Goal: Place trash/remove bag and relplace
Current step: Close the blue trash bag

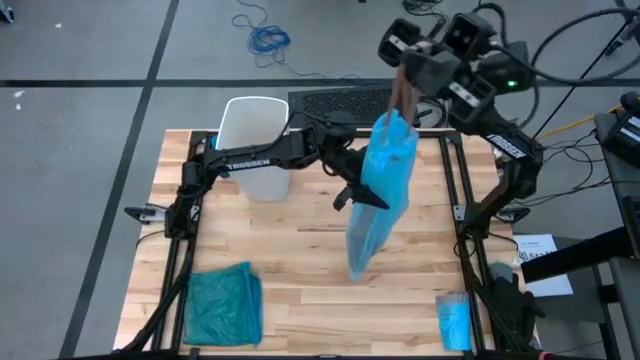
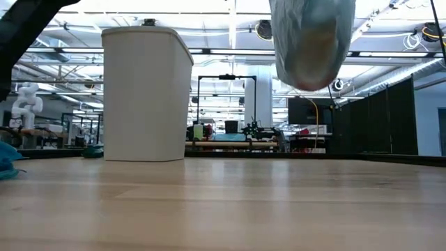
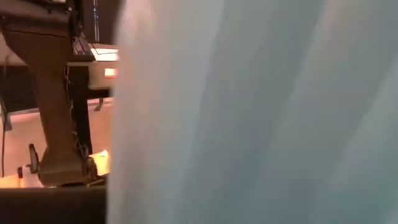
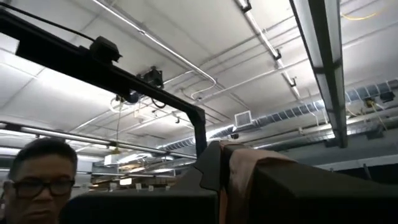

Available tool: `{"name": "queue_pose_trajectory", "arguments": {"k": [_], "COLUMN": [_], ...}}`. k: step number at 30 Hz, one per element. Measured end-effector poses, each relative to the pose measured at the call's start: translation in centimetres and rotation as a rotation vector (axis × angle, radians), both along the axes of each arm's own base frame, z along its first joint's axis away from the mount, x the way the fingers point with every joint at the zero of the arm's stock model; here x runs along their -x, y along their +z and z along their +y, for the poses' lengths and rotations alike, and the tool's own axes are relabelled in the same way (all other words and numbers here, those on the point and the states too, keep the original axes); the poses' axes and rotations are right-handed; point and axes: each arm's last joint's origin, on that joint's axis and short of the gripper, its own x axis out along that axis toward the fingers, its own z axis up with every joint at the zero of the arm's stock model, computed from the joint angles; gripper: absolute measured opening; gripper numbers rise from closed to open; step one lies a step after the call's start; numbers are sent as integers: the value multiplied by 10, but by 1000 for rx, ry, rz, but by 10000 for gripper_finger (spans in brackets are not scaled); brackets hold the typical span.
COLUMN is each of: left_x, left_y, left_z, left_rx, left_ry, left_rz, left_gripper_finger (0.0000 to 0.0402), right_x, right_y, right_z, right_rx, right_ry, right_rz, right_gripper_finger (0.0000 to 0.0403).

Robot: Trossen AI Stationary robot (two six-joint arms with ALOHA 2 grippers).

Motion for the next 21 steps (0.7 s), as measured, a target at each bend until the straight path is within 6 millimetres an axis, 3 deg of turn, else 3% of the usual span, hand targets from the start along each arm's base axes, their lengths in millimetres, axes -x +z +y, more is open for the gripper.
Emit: {"name": "queue_pose_trajectory", "arguments": {"k": [13,16,21], "left_x": [0,0,0], "left_y": [0,0,0], "left_z": [1,1,1], "left_rx": [-3,-3,-3], "left_ry": [25,25,25], "left_rz": [-2,-1,-2], "left_gripper_finger": [178,155,81], "right_x": [-9,-10,-6], "right_y": [-6,-7,-4], "right_z": [-3,-3,-2], "right_rx": [-17,-19,-7], "right_ry": [-16,-18,-12], "right_rz": [71,84,26], "right_gripper_finger": [0,0,0]}}
